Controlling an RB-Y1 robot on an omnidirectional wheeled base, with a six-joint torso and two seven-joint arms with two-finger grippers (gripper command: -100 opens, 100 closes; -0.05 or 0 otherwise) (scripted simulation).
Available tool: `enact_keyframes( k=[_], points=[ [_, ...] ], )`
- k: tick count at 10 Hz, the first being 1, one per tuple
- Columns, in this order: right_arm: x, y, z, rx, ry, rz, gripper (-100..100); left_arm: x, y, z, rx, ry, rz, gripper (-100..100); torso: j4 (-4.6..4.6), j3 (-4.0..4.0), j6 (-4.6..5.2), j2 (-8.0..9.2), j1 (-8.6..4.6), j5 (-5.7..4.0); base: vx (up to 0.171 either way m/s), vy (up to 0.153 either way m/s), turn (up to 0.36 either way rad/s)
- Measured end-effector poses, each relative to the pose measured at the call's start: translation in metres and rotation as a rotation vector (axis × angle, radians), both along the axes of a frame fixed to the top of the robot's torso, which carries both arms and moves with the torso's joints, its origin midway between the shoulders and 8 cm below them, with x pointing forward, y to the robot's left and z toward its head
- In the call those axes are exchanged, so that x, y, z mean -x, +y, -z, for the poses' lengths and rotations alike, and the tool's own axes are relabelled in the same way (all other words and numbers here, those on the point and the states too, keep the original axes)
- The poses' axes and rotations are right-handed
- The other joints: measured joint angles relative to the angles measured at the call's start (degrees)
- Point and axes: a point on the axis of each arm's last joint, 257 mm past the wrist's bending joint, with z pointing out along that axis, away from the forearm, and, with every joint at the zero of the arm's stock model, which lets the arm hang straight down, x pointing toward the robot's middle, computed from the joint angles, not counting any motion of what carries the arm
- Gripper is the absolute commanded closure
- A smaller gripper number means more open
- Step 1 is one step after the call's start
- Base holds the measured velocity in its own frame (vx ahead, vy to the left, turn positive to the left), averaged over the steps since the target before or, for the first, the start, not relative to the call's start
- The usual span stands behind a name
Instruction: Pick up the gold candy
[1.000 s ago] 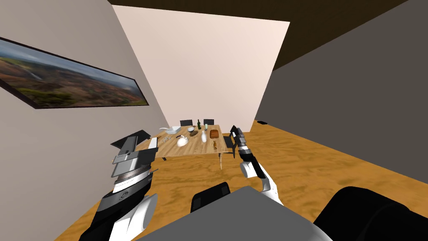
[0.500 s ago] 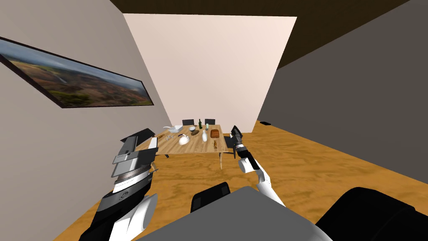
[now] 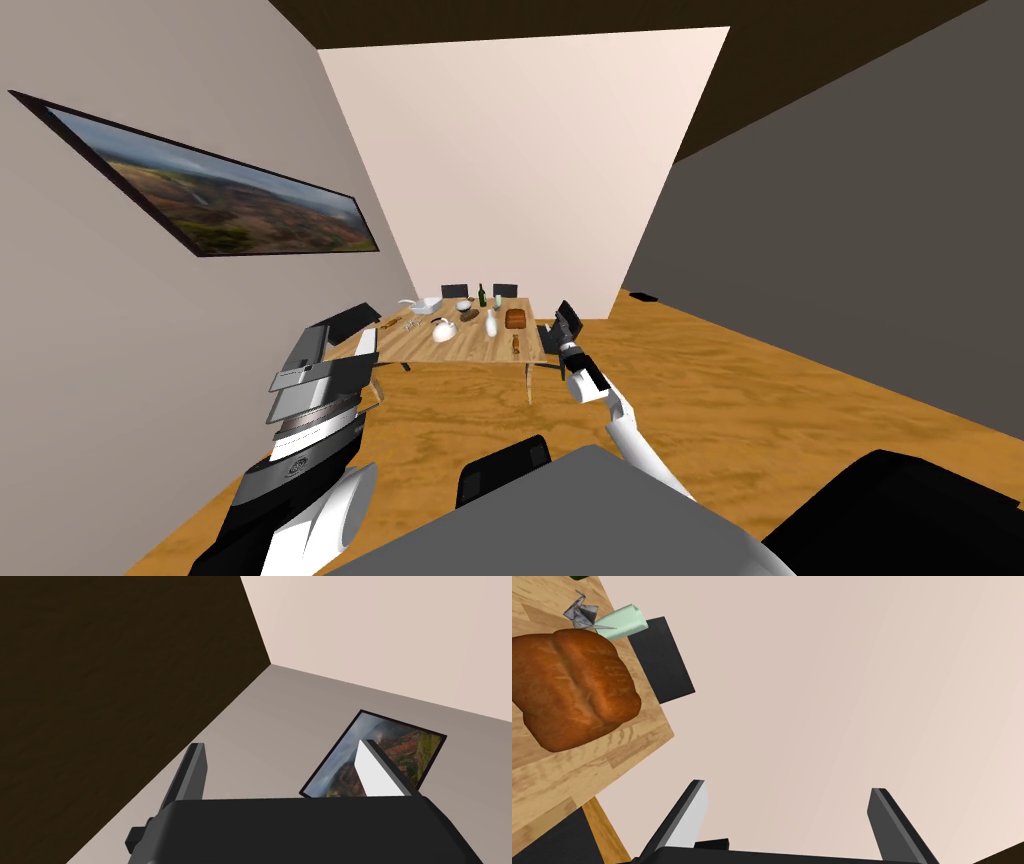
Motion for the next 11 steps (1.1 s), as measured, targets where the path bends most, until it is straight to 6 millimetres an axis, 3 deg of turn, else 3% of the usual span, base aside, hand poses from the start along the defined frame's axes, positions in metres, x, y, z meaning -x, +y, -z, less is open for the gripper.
enact_keyframes(
  k=[7, 11],
  points=[
    [-0.046, 0.010, 0.066, -0.279, 0.218, -0.086, -100, 0.000, 0.000, 0.000, 0.000, 0.000, 0.000, 0, 0.00, 0.00, -0.03, -0.01, 0.04, 0.01, -0.031, -0.036, 0.090],
    [-0.059, 0.011, 0.100, -0.401, 0.330, -0.103, -100, 0.000, 0.000, 0.000, 0.000, 0.000, 0.000, 0, -0.01, -0.03, 0.01, -0.06, 0.05, 0.01, -0.017, -0.026, 0.070]
  ],
)
